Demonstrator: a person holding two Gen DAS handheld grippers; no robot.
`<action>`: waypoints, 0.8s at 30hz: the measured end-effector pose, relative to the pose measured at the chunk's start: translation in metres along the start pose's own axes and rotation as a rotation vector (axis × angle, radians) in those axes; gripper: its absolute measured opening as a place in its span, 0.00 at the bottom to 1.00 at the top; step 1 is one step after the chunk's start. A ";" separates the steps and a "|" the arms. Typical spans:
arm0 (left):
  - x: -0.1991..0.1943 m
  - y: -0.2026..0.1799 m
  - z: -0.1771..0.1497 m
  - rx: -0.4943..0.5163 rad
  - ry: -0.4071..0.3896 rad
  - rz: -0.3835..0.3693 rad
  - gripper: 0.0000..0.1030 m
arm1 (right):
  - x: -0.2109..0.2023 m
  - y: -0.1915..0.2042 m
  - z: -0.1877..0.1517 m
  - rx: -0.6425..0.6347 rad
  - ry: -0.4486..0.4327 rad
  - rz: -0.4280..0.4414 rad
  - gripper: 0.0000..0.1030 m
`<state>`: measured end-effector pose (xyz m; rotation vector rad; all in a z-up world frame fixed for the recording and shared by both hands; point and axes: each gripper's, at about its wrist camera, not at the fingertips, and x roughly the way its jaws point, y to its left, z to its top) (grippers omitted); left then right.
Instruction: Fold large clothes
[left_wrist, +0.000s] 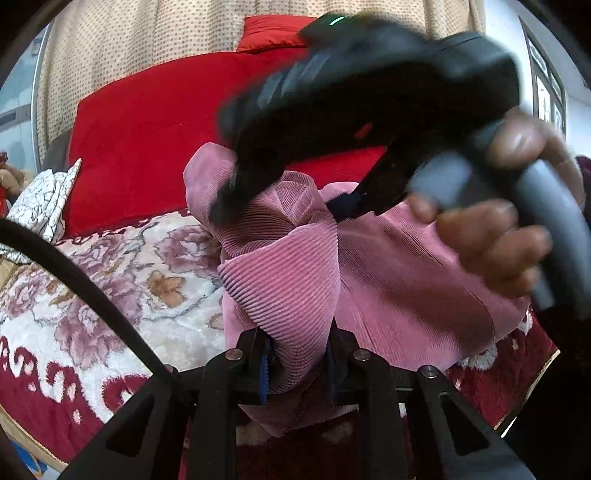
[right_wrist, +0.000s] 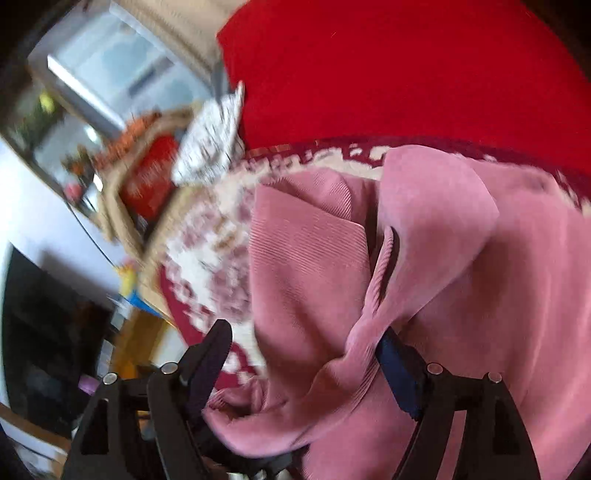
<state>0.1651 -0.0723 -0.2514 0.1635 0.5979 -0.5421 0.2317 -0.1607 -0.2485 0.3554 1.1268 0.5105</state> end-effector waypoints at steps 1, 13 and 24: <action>-0.001 0.002 0.000 -0.006 0.004 -0.005 0.26 | 0.010 0.000 0.000 -0.002 0.021 -0.034 0.75; -0.027 0.102 -0.007 -0.495 0.053 -0.160 0.42 | 0.004 -0.057 -0.038 0.200 -0.164 0.078 0.19; 0.014 0.040 0.003 -0.533 0.208 -0.391 0.17 | -0.064 -0.036 -0.053 0.161 -0.355 0.120 0.16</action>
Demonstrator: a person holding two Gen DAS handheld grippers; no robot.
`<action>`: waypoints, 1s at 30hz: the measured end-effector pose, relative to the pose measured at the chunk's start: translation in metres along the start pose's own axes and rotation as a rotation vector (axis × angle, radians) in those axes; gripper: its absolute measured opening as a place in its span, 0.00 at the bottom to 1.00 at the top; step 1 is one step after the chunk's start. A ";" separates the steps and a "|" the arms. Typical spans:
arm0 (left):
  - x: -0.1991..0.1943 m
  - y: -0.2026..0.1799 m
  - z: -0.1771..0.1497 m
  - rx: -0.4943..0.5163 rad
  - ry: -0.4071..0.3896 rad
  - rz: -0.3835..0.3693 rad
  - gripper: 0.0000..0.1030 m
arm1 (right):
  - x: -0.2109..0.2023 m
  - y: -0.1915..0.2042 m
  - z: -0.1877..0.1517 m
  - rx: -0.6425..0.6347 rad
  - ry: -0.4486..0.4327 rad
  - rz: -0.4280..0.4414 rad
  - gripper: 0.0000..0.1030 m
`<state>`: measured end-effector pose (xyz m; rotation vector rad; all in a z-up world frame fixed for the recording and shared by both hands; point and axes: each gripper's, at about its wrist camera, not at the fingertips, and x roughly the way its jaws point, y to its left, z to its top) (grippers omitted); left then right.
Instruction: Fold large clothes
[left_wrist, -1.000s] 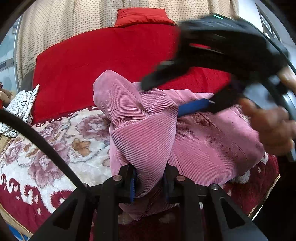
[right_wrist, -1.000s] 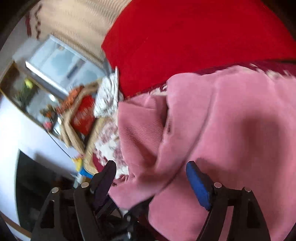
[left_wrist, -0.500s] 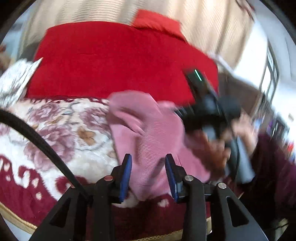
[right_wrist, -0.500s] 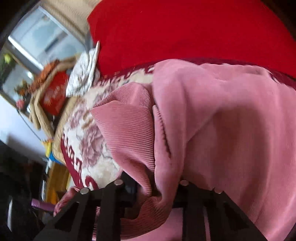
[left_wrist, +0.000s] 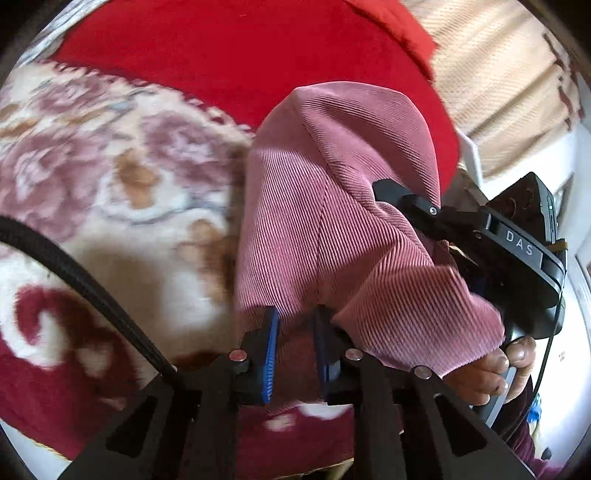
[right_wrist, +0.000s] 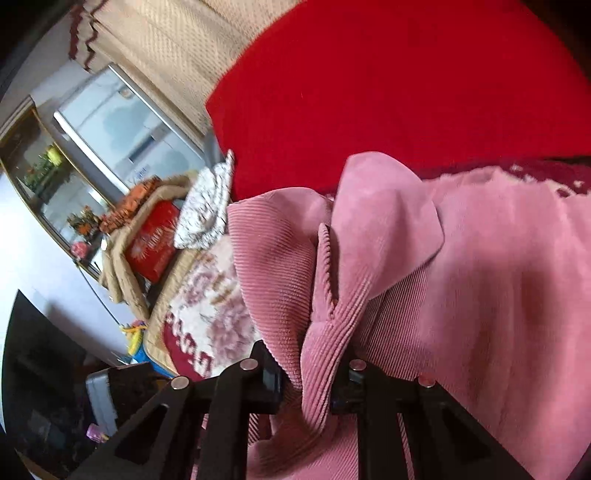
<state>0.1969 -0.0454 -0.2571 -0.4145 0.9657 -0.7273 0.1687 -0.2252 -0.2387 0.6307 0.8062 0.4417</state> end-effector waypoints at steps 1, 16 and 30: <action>0.000 -0.013 0.000 0.029 -0.003 -0.007 0.16 | -0.010 0.000 0.001 -0.003 -0.015 -0.001 0.16; 0.088 -0.136 0.014 0.319 0.203 -0.118 0.17 | -0.112 -0.175 -0.023 0.380 -0.038 -0.143 0.15; 0.079 -0.105 0.020 0.453 0.073 0.081 0.45 | -0.123 -0.160 -0.036 0.318 -0.016 -0.225 0.24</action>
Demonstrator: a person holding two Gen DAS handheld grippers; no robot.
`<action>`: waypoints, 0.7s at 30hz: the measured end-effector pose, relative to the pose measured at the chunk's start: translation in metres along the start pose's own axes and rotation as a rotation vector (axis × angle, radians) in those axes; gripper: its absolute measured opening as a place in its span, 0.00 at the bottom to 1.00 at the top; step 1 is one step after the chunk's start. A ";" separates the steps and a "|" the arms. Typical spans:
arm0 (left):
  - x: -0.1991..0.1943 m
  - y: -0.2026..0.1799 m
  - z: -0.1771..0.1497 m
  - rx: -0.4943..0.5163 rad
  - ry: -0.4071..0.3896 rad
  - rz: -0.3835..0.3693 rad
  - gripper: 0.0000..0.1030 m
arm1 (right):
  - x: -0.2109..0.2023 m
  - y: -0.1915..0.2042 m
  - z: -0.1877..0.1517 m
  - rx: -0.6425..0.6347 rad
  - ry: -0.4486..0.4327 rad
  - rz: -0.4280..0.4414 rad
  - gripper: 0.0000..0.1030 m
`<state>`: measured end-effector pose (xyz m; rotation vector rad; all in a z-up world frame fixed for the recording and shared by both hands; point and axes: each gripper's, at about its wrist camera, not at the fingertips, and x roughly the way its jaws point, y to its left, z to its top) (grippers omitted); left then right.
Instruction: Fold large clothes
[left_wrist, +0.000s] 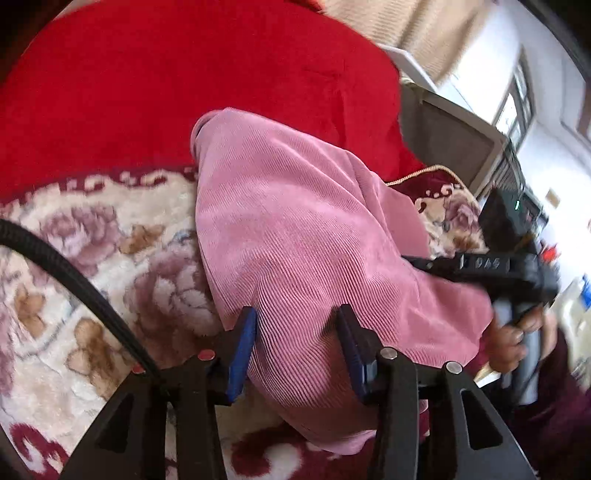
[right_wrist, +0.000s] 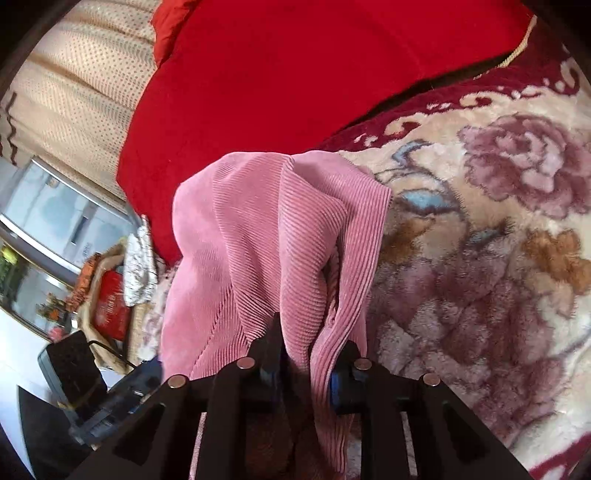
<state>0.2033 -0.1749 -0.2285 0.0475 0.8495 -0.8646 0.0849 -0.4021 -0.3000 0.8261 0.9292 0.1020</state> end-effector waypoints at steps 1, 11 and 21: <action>-0.001 0.001 0.000 0.018 0.007 -0.006 0.46 | -0.005 0.004 -0.002 -0.017 -0.004 -0.027 0.26; -0.008 0.005 -0.010 0.073 0.031 -0.012 0.47 | -0.071 0.061 0.023 -0.209 -0.187 -0.177 0.57; -0.006 0.013 -0.013 0.080 0.028 -0.057 0.47 | 0.088 0.053 0.092 -0.099 0.138 -0.196 0.55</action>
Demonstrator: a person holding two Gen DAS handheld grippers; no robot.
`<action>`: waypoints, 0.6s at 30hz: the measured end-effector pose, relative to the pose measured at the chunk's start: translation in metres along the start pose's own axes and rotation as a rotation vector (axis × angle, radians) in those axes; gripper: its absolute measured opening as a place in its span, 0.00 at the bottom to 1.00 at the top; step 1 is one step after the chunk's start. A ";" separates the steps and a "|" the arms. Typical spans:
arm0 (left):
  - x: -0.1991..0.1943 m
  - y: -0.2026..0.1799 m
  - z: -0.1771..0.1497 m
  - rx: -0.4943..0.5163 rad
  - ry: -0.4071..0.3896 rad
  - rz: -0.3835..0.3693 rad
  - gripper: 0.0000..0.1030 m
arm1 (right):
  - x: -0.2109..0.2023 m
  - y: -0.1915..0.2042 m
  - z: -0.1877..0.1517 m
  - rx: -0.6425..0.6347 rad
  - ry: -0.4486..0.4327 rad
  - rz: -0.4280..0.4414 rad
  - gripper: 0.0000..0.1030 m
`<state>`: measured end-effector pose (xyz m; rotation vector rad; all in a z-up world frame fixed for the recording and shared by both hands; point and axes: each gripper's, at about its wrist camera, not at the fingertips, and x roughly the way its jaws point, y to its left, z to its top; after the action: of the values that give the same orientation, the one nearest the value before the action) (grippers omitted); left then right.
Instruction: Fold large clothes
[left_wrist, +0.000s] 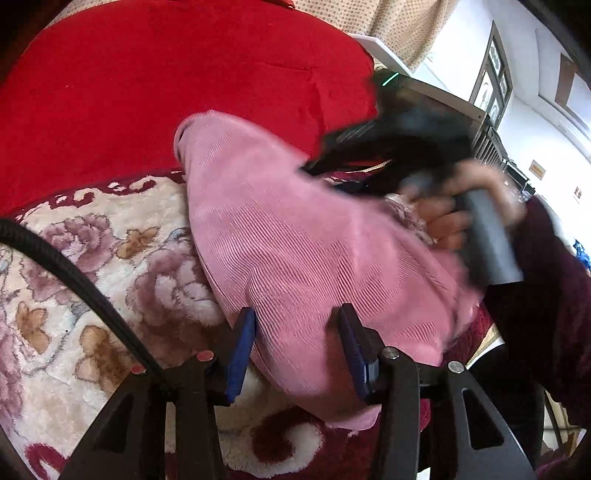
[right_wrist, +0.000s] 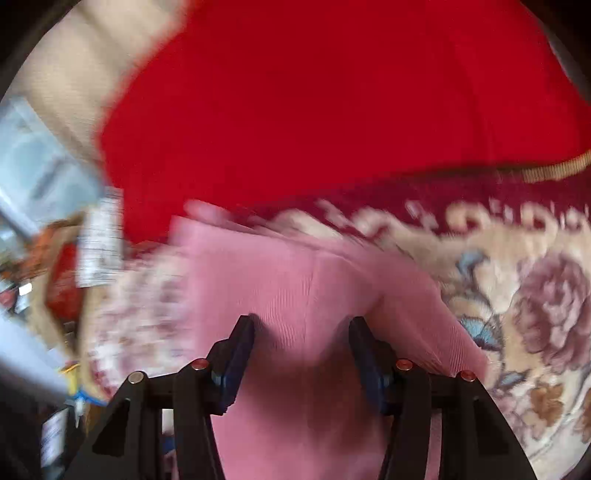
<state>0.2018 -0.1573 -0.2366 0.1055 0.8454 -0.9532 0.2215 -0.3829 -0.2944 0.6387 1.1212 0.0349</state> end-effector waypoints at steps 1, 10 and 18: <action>0.001 0.002 0.000 -0.003 -0.003 -0.004 0.47 | 0.006 -0.006 0.002 0.015 -0.007 0.034 0.55; -0.023 0.022 0.001 -0.066 -0.051 -0.100 0.58 | -0.095 0.012 -0.035 -0.089 -0.157 0.023 0.55; -0.030 0.005 -0.010 0.027 -0.028 -0.093 0.60 | -0.117 0.018 -0.122 -0.180 -0.108 0.013 0.40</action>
<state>0.1911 -0.1303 -0.2244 0.0761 0.8171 -1.0511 0.0703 -0.3514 -0.2224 0.4814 0.9975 0.1097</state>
